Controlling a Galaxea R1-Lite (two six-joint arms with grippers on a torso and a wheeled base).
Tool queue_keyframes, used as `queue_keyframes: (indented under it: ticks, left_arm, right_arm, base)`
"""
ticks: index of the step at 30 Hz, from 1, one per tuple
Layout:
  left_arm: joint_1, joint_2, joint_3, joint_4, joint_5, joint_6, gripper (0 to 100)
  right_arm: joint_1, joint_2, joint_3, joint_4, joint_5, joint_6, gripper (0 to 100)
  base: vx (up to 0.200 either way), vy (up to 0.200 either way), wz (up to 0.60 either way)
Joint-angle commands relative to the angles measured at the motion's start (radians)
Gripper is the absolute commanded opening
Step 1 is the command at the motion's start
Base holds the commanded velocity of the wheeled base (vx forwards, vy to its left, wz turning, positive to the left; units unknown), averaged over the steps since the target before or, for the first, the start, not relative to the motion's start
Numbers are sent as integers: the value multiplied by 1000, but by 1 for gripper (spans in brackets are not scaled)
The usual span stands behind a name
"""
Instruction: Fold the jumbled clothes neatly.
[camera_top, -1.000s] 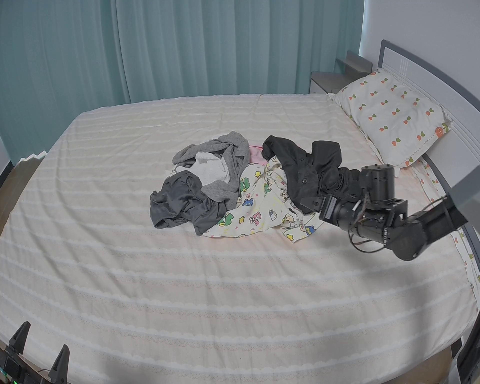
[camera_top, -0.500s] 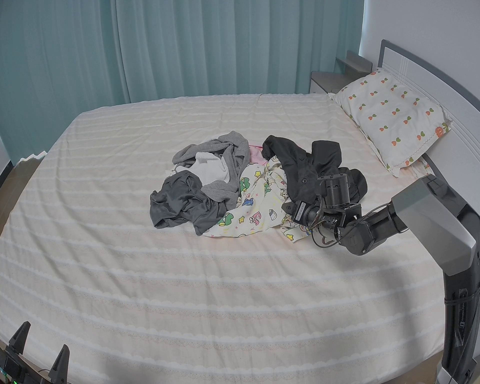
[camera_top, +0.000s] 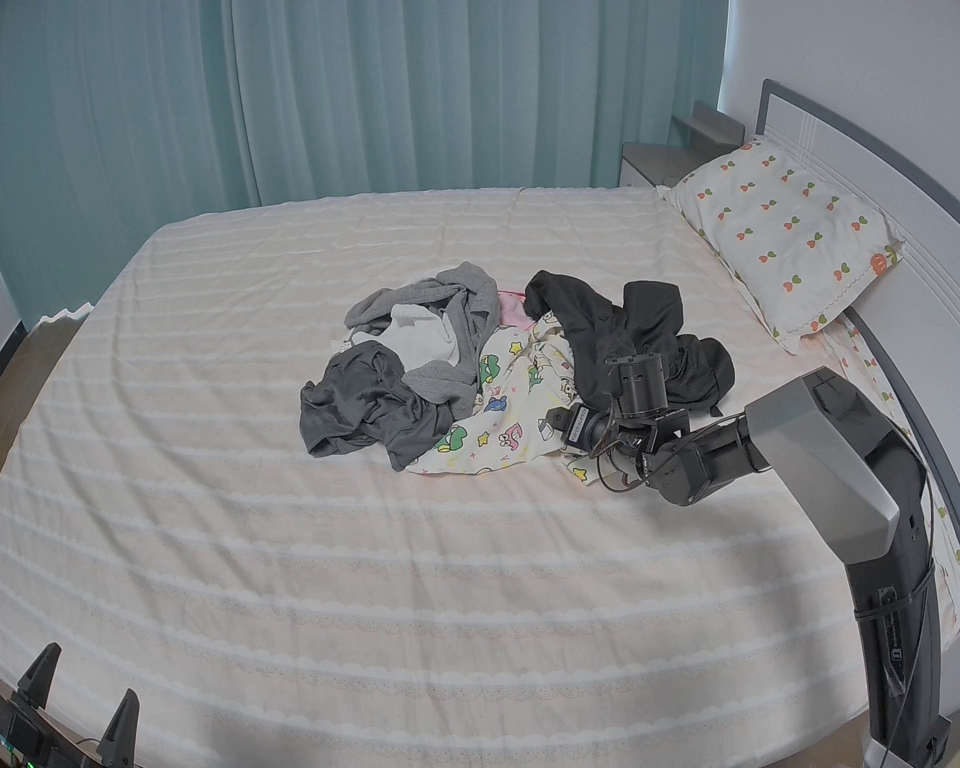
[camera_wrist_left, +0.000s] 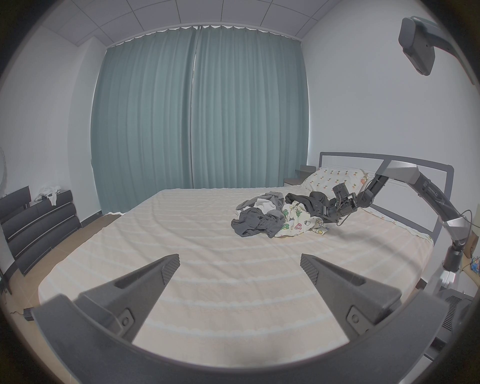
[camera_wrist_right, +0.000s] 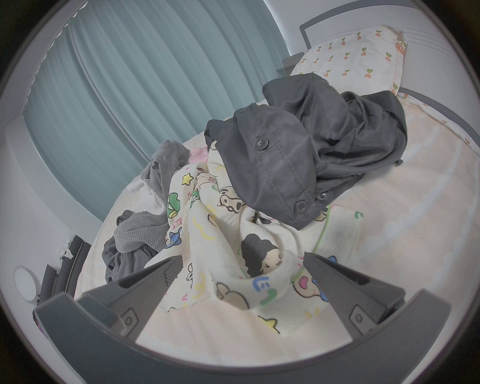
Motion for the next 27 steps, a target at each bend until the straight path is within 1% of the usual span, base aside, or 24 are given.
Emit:
queue_keyframes:
  ticks: [1, 6, 7, 11, 14, 16, 19, 22, 24, 27]
  left_arm:
    - [1, -2, 12, 0, 0, 0, 100]
    - [0, -2, 12, 0, 0, 0, 100]
    - [0, -2, 12, 0, 0, 0, 100]
    - [1, -2, 12, 0, 0, 0, 100]
    - [0, -2, 12, 0, 0, 0, 100]
    - [1, -2, 12, 0, 0, 0, 100]
    - [1, -2, 12, 0, 0, 0, 100]
    - [1, -2, 12, 0, 0, 0, 100]
    - [0, -2, 12, 0, 0, 0, 100]
    - [0, -2, 12, 0, 0, 0, 100]
  right_arm:
    - [4, 75, -75, 2, -11, -1, 100]
    - [4, 101, -127, 1, -14, 1, 100]
    - [4, 105, -144, 2, -15, -1, 0]
    - [5, 119, -184, 4, -17, 1, 0]
    - [10, 116, -178, 7, -18, 1, 0]
    - [13, 114, -175, 22, -35, 1, 0]
    - [16, 107, -158, 31, -41, 5, 0]
    - [22, 24, -33, 22, -34, 33, 0]
    - [30, -45, 56, 16, -21, 71, 0]
    - [31, -154, 181, -4, 25, 117, 0]
  base:
    - [0, 0, 0]
    - [0, 0, 0]
    - [0, 0, 0]
    - [0, 0, 0]
    - [0, 0, 0]
    - [0, 0, 0]
    - [0, 0, 0]
    - [0, 0, 0]
    - [0, 0, 0]
    - [0, 0, 0]
